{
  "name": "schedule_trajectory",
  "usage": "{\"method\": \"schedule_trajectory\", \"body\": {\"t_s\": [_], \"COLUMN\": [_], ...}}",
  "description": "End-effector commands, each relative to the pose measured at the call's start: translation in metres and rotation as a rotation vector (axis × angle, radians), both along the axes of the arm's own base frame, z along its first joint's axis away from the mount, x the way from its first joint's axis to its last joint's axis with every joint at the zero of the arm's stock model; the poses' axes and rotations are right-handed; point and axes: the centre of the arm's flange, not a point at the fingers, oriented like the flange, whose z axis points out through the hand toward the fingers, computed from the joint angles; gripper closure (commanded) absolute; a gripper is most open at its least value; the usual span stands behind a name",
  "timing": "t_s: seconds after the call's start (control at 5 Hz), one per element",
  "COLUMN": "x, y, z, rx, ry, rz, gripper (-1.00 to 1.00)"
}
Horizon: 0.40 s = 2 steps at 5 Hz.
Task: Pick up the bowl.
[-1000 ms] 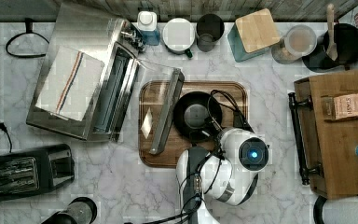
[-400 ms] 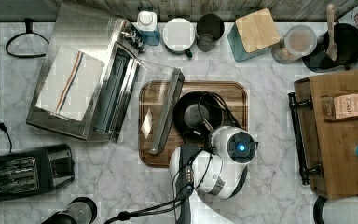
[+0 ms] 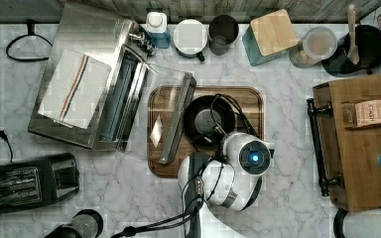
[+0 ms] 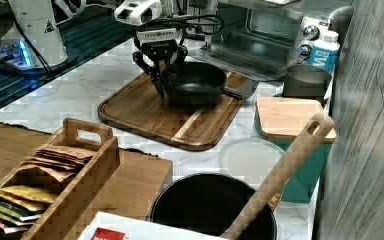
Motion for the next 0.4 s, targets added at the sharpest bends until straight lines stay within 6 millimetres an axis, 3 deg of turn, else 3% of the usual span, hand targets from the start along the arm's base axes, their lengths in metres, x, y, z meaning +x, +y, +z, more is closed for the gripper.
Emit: {"method": "schedule_trajectory", "body": {"t_s": [0.2,0.4], "x": [0.022,0.025], "y": [-0.016,-0.019], "z": [0.075,0.121], "rx": [-0.034,-0.114], "ry": [-0.128,-0.177], "rz": [-0.063,-0.117], "gripper": [1.00,1.00]}}
